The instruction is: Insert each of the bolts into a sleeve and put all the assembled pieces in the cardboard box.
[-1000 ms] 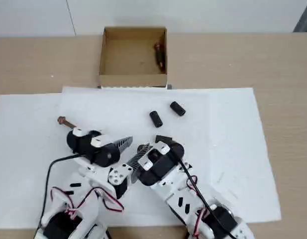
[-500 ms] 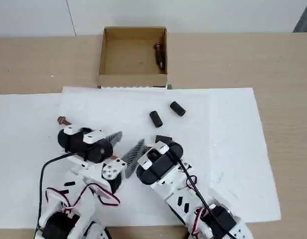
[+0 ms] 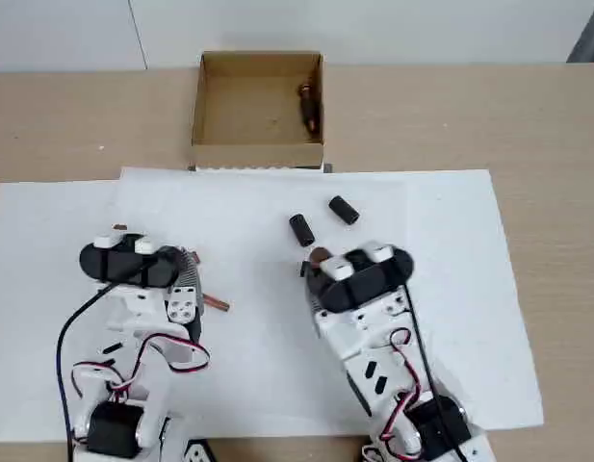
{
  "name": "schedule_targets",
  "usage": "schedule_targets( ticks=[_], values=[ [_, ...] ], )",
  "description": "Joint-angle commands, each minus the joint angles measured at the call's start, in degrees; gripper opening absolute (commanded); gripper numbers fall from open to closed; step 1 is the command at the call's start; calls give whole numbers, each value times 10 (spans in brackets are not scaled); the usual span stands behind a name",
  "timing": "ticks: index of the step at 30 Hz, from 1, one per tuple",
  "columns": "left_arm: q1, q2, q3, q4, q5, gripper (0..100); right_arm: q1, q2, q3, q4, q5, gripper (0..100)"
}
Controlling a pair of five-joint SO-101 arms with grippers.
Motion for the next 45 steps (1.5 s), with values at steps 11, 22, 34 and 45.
schedule_targets(
  ticks=[11,22,34,45],
  values=[
    [-16,-5,86,-18,-4,5,21,300,-306,3,-11,2],
    [-17,-5,118,-20,-4,5,78,617,-488,-110,74,3],
    [-17,-5,122,-30,-4,5,94,898,-666,-261,164,3],
    [-17,-5,122,-30,0,5,92,1162,-860,-356,179,3]
  ],
)
